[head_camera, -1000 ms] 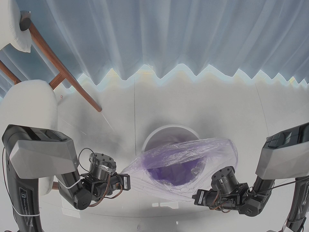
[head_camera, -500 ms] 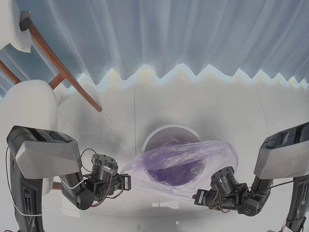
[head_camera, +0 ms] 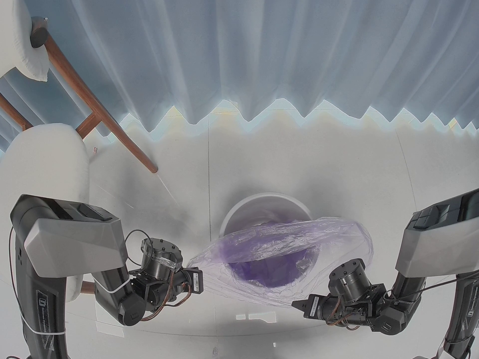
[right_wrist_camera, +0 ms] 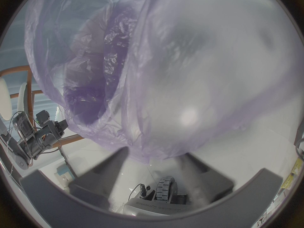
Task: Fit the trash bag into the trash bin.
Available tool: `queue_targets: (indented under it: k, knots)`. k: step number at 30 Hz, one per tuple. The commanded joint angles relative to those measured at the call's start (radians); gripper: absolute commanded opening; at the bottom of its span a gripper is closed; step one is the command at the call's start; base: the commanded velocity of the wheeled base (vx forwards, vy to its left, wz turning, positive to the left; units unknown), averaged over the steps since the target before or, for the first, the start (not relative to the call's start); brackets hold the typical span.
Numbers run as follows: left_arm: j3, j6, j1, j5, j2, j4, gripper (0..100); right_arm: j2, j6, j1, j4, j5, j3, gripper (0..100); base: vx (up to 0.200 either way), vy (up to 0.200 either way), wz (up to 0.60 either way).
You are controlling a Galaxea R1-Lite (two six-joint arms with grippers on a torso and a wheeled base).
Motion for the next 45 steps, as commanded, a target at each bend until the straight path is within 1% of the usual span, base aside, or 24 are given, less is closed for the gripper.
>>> queue_targets:
  k: [1, 3, 4, 5, 8, 11, 14, 19, 20, 21, 22, 24, 26, 28, 31, 32, 34, 36, 37, 38, 40, 43, 45]
  knots:
    - [-0.002, -0.001, -0.002, -0.001, -0.01, -0.002, 0, -0.115, 0.0, 0.032, 0.012, 0.007, 0.064, 100, 0.0, 0.0, 0.0]
    - [0.002, -0.001, -0.005, -0.002, -0.022, -0.008, 0, -0.16, -0.002, 0.066, -0.005, 0.007, 0.127, 100, 0.0, 0.0, 0.0]
    - [0.002, -0.001, -0.005, -0.001, -0.022, -0.008, 0, -0.174, -0.002, 0.067, -0.008, 0.007, 0.138, 100, 0.0, 0.0, 0.0]
    - [0.002, -0.001, -0.006, -0.001, -0.025, -0.011, 0, -0.227, -0.005, 0.072, -0.021, 0.008, 0.172, 100, 0.0, 0.0, 0.0]
    - [0.002, 0.001, -0.006, 0.001, -0.045, -0.022, 0, -0.336, -0.022, 0.069, -0.028, 0.023, 0.213, 100, 0.0, 0.0, 0.0]
    - [0.004, -0.001, -0.006, 0.001, -0.074, -0.022, 0, -0.419, -0.046, 0.058, -0.025, 0.025, 0.241, 100, 0.0, 0.0, 0.0]
    - [0.007, 0.001, -0.009, 0.001, -0.106, -0.022, 0, -0.48, -0.086, 0.009, -0.029, 0.025, 0.264, 100, 0.0, 0.0, 0.0]
    - [0.005, 0.004, -0.009, 0.001, -0.131, -0.027, 0, -0.5, -0.152, -0.138, -0.051, 0.03, 0.271, 100, 0.0, 0.0, 0.0]
    - [0.007, 0.004, -0.008, 0.001, -0.132, -0.027, 0, -0.502, -0.167, -0.178, -0.06, 0.045, 0.273, 100, 0.0, 0.0, 0.0]
    - [0.007, 0.004, -0.008, 0.001, -0.132, -0.027, 0, -0.502, -0.169, -0.183, -0.06, 0.048, 0.273, 100, 0.0, 0.0, 0.0]
    - [0.008, 0.004, -0.009, 0.001, -0.137, -0.027, 0, -0.499, -0.197, -0.244, -0.069, 0.092, 0.281, 100, 0.0, 0.0, 0.0]
    - [0.011, 0.001, -0.009, 0.004, -0.137, -0.027, 0, -0.494, -0.232, -0.298, -0.077, 0.137, 0.282, 100, 0.0, 0.0, 0.0]
    - [0.024, -0.001, -0.009, 0.021, -0.145, -0.031, 0, -0.494, -0.253, -0.339, -0.086, 0.166, 0.284, 100, 0.0, 0.0, 0.0]
    - [0.039, -0.005, -0.009, 0.031, -0.155, -0.042, 0, -0.491, -0.263, -0.362, -0.09, 0.186, 0.287, 100, 0.0, 0.0, 0.0]
    - [0.05, -0.004, -0.009, 0.033, -0.157, -0.05, 0, -0.483, -0.264, -0.373, -0.092, 0.195, 0.293, 100, 0.0, 0.0, 0.0]
    - [0.054, -0.004, -0.008, 0.034, -0.157, -0.062, 0, -0.471, -0.273, -0.391, -0.095, 0.206, 0.291, 100, 0.0, 0.0, 0.0]
    - [0.056, -0.002, -0.008, 0.034, -0.157, -0.073, 0, -0.467, -0.292, -0.404, -0.098, 0.215, 0.288, 100, 0.0, 0.0, 0.0]
    - [0.057, -0.002, -0.008, 0.034, -0.155, -0.091, 0, -0.451, -0.344, -0.434, -0.135, 0.244, 0.287, 100, 0.0, 0.0, 0.0]
    - [0.057, -0.002, -0.008, 0.034, -0.155, -0.091, 0, -0.451, -0.344, -0.434, -0.135, 0.244, 0.287, 100, 0.0, 0.0, 0.0]
    - [0.059, -0.002, -0.008, 0.034, -0.155, -0.096, 0, -0.428, -0.39, -0.453, -0.183, 0.266, 0.291, 100, 0.0, 0.0, 0.0]
    - [0.059, -0.002, -0.008, 0.034, -0.155, -0.096, 0, -0.396, -0.433, -0.465, -0.236, 0.286, 0.296, 100, 0.0, 0.0, 0.0]
    - [0.057, -0.001, -0.008, 0.034, -0.154, -0.096, 0, -0.336, -0.479, -0.484, -0.31, 0.312, 0.293, 100, 0.0, 0.0, 0.0]
    - [0.056, -0.001, -0.009, 0.034, -0.152, -0.097, 0, -0.293, -0.493, -0.494, -0.368, 0.321, 0.285, 100, 0.0, 0.0, 0.0]
